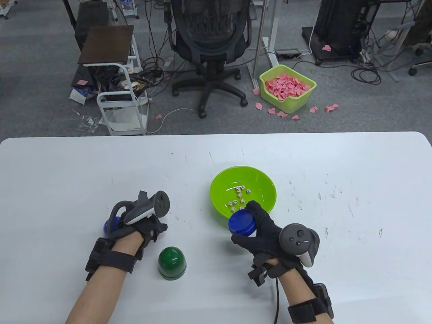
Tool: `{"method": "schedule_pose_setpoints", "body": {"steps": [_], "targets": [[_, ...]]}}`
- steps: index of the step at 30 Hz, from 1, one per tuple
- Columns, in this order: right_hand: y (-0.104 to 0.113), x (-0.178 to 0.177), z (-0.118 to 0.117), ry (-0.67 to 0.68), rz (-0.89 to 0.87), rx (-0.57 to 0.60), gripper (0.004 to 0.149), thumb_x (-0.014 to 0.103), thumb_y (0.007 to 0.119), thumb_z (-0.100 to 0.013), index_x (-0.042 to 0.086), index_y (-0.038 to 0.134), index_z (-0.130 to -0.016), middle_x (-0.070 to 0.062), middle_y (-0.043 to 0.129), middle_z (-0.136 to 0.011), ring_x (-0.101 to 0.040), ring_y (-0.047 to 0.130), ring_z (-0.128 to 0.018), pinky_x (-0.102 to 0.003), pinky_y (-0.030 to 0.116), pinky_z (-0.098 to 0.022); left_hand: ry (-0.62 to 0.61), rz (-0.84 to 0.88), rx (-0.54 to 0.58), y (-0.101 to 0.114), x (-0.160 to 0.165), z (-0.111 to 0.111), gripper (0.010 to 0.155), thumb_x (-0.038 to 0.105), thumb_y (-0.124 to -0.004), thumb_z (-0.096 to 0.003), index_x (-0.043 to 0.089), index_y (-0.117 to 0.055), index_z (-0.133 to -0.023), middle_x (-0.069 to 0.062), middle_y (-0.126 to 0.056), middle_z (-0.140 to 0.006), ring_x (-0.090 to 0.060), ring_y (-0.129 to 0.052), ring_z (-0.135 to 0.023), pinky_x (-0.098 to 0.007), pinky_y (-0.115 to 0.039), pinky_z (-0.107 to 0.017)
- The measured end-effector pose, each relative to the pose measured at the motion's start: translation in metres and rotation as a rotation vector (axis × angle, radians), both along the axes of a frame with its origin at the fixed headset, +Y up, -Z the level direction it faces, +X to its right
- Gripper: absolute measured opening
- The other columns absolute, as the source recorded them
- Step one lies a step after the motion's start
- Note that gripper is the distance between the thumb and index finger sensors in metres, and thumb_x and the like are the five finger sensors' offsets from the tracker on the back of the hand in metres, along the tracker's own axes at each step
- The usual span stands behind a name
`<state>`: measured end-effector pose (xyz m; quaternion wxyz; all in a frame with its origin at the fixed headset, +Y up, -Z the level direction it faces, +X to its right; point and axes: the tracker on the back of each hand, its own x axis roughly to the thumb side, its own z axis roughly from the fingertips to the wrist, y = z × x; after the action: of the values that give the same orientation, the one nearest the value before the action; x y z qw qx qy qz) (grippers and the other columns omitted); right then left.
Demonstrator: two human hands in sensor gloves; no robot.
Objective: Pour dice into bowl
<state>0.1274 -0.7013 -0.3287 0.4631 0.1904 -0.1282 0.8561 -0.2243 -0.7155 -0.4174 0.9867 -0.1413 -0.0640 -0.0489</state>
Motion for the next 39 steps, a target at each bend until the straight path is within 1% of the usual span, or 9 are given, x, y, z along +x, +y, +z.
{"method": "schedule_pose_setpoints", "body": {"steps": [3,6,9,12,17,22,25,29,39], "targets": [[-0.002,-0.003,0.0,0.007,0.016,-0.002,0.098,0.046,0.097,-0.036,-0.002,0.045,-0.104,-0.032,0.062,-0.104,-0.045,0.089,-0.067,-0.07,0.07,-0.057,-0.024,0.044,0.04,0.015,0.001,0.004,0.081,0.059,-0.086,-0.0394,0.027,-0.056,-0.108,-0.012,-0.077,-0.105,-0.039,-0.069,-0.098,-0.064,-0.052,-0.079],[-0.003,-0.006,0.001,0.012,0.039,-0.003,0.098,0.045,0.097,-0.036,-0.002,0.045,-0.104,-0.032,0.062,-0.104,-0.045,0.09,-0.066,-0.069,0.07,-0.057,-0.06,0.128,0.093,0.034,0.006,0.011,0.081,0.059,-0.086,-0.0396,0.027,-0.056,-0.108,-0.012,-0.077,-0.105,-0.039,-0.07,-0.098,-0.064,-0.053,-0.079],[-0.004,-0.009,0.002,0.021,0.057,-0.003,0.098,0.045,0.097,-0.035,-0.002,0.045,-0.104,-0.033,0.062,-0.104,-0.044,0.091,-0.065,-0.069,0.071,-0.056,-0.107,0.224,0.127,0.053,0.015,0.02,0.081,0.06,-0.085,-0.0397,0.027,-0.057,-0.108,-0.012,-0.078,-0.105,-0.039,-0.071,-0.098,-0.064,-0.053,-0.078],[-0.005,-0.012,0.003,0.03,0.064,-0.005,0.099,0.045,0.098,-0.035,-0.002,0.046,-0.104,-0.033,0.064,-0.103,-0.043,0.092,-0.063,-0.069,0.072,-0.056,-0.154,0.265,0.153,0.069,0.027,0.031,0.081,0.06,-0.085,-0.04,0.027,-0.056,-0.108,-0.012,-0.078,-0.105,-0.039,-0.07,-0.098,-0.065,-0.052,-0.079],[-0.007,-0.017,0.004,0.047,0.08,-0.009,0.099,0.045,0.098,-0.034,-0.002,0.047,-0.104,-0.032,0.065,-0.103,-0.042,0.093,-0.062,-0.068,0.073,-0.056,-0.241,0.359,0.173,0.086,0.047,0.047,0.081,0.061,-0.084,-0.0399,0.027,-0.057,-0.108,-0.011,-0.079,-0.105,-0.038,-0.071,-0.098,-0.064,-0.053,-0.078],[-0.008,-0.022,0.005,0.06,0.097,-0.009,0.099,0.045,0.099,-0.033,-0.002,0.048,-0.104,-0.032,0.067,-0.103,-0.042,0.094,-0.061,-0.068,0.074,-0.055,-0.315,0.452,0.163,0.093,0.064,0.06,0.081,0.062,-0.084,-0.0398,0.026,-0.058,-0.108,-0.011,-0.08,-0.104,-0.038,-0.073,-0.097,-0.064,-0.054,-0.078],[-0.009,-0.025,0.007,0.069,0.103,-0.006,0.099,0.046,0.099,-0.033,-0.002,0.048,-0.103,-0.031,0.067,-0.103,-0.042,0.095,-0.061,-0.068,0.074,-0.055,-0.351,0.477,0.172,0.093,0.072,0.065,0.081,0.063,-0.084,-0.0395,0.026,-0.059,-0.107,-0.01,-0.082,-0.103,-0.037,-0.075,-0.096,-0.064,-0.056,-0.077],[-0.012,-0.031,0.008,0.089,0.109,-0.01,0.099,0.047,0.097,-0.034,-0.002,0.047,-0.104,-0.032,0.066,-0.103,-0.042,0.094,-0.062,-0.068,0.073,-0.055,-0.382,0.53,0.133,0.09,0.084,0.071,0.081,0.064,-0.083,-0.0395,0.025,-0.06,-0.107,-0.01,-0.083,-0.102,-0.038,-0.076,-0.095,-0.064,-0.057,-0.076],[-0.01,-0.037,0.013,0.098,0.091,0.025,0.1,0.045,0.097,-0.035,-0.002,0.043,-0.105,-0.031,0.062,-0.105,-0.043,0.092,-0.064,-0.068,0.072,-0.056,-0.415,0.515,0.099,0.079,0.105,0.073,0.081,0.064,-0.082,-0.0399,0.026,-0.058,-0.107,-0.01,-0.082,-0.102,-0.037,-0.075,-0.096,-0.064,-0.056,-0.076]]}}
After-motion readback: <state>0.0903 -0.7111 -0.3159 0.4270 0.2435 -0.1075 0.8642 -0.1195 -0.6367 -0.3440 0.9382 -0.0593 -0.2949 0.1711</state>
